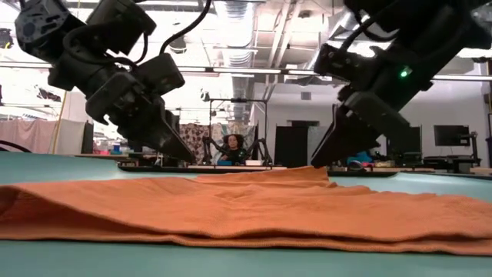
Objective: Roll towel
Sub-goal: Fold the orange towel
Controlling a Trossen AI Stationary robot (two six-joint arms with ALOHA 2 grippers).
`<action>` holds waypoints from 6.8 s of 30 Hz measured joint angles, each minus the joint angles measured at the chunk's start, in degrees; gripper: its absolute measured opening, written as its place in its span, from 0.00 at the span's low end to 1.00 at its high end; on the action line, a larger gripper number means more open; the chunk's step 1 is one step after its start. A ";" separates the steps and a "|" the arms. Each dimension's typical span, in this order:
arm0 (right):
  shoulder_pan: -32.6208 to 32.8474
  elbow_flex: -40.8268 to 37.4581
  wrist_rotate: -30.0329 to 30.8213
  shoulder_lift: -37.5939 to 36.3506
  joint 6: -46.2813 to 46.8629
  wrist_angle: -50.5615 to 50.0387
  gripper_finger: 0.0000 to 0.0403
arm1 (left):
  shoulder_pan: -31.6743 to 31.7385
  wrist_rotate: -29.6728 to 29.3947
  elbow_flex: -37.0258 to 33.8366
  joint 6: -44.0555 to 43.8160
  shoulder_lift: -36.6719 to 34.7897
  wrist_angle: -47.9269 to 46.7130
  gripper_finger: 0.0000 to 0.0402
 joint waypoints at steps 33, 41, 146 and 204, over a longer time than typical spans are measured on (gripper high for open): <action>-2.84 -4.17 -6.02 2.69 3.16 2.38 0.44 | 5.46 5.79 0.68 4.49 9.00 -4.70 0.44; -3.11 -4.16 -7.65 6.34 4.04 2.09 0.38 | 5.46 6.24 0.87 2.44 9.18 -7.61 0.41; 9.84 -0.50 12.86 3.72 -10.40 16.56 0.27 | -3.28 17.48 3.78 10.09 -20.20 -32.68 0.18; 1.51 -0.50 5.46 -6.40 4.06 -0.44 0.47 | 33.22 17.06 -6.34 -33.01 -5.14 -5.58 0.26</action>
